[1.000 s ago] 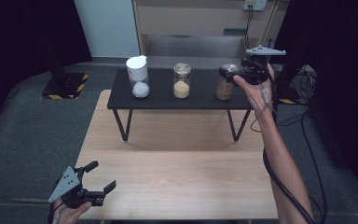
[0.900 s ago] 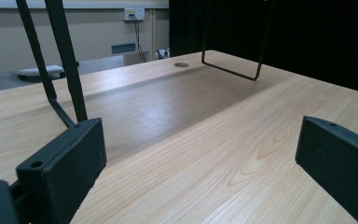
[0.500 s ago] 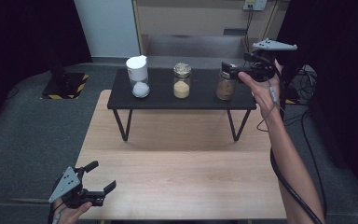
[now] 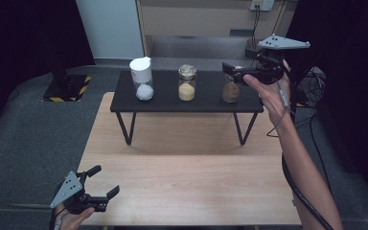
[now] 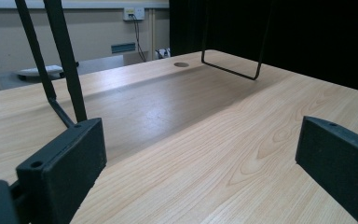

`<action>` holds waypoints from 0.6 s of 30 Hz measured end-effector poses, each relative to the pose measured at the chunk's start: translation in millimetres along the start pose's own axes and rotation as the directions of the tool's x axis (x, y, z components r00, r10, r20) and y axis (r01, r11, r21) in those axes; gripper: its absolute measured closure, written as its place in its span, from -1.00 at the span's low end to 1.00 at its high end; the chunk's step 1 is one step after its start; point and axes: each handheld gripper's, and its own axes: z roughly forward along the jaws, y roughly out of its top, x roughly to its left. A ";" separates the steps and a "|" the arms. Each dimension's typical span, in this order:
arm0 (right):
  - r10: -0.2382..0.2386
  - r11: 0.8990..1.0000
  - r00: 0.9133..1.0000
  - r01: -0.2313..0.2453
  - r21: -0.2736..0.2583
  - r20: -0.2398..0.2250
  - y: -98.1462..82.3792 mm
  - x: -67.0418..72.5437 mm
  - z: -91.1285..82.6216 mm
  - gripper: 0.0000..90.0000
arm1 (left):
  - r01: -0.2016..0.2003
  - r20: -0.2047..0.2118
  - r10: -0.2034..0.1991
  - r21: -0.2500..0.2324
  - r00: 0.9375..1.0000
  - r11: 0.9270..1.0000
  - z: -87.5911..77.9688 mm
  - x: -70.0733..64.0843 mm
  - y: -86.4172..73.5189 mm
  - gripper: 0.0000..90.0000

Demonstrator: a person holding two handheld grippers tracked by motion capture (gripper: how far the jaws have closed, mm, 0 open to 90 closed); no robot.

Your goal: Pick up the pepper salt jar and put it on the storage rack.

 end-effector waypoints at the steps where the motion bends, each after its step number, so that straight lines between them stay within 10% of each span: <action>1: -0.003 1.000 1.000 0.003 -0.008 -0.007 0.2 1.1 -1.5 -0.83 | -0.001 0.000 0.001 0.001 1.000 1.000 0.0 -0.1 0.1 -0.99; 18: -0.048 0.997 0.992 0.040 -0.066 -0.118 -17.5 15.1 -31.9 -0.85 | -0.002 0.000 0.002 0.002 1.000 1.000 0.0 -0.3 0.3 -0.99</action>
